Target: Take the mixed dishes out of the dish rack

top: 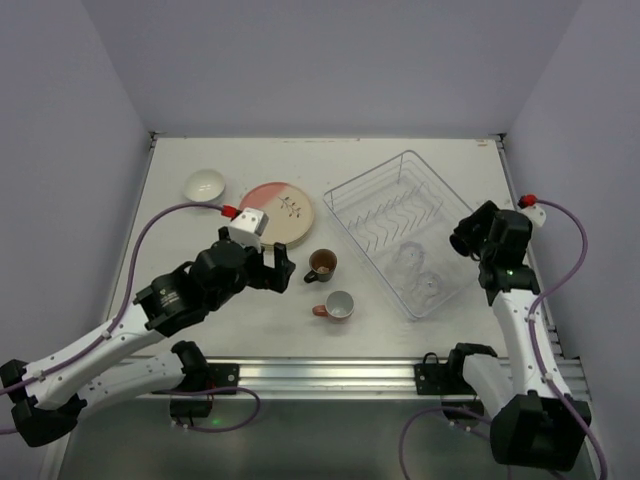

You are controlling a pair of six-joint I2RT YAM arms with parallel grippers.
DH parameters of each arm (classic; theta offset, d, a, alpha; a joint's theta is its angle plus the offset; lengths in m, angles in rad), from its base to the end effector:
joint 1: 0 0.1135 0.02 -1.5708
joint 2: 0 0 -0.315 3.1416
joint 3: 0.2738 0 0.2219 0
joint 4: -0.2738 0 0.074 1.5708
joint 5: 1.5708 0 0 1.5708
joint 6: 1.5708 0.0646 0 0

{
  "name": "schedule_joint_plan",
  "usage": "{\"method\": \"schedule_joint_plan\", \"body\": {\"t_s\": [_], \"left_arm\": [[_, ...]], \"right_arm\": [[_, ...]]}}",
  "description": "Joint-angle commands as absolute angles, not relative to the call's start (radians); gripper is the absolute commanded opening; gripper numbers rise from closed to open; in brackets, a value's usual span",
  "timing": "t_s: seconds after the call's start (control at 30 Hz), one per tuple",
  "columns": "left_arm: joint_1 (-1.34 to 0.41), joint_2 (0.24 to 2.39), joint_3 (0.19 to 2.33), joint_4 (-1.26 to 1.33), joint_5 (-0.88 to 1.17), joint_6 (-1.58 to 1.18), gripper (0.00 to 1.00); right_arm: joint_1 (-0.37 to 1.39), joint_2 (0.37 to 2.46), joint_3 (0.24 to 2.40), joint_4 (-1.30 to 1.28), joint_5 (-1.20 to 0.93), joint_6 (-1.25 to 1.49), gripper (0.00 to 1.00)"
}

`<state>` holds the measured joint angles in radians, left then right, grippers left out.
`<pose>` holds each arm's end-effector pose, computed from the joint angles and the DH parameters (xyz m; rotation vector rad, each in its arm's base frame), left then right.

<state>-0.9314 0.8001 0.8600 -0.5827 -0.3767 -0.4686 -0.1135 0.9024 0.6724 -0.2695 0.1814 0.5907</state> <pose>0.0945 -0.0872 0.3452 0.2534 2.0718 -0.4699 0.1648 -0.0305 0.3046 0.8149 1.8953 0.1069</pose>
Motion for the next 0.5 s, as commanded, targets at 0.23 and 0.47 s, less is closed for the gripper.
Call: {"method": "schedule_joint_plan", "body": {"t_s": [0.23,0.47], "left_arm": [[-0.928,0.856,0.913,-0.132,-0.092,-0.627,1.00],[-0.927,0.952,1.118,-0.311,-0.229,-0.598,1.00]], "right_arm": [[-0.100,0.649,0.637,-0.036,-0.222,0.577,0.00],[-0.066,0.588,0.542,0.228,-0.616,0.462,0.00]]}}
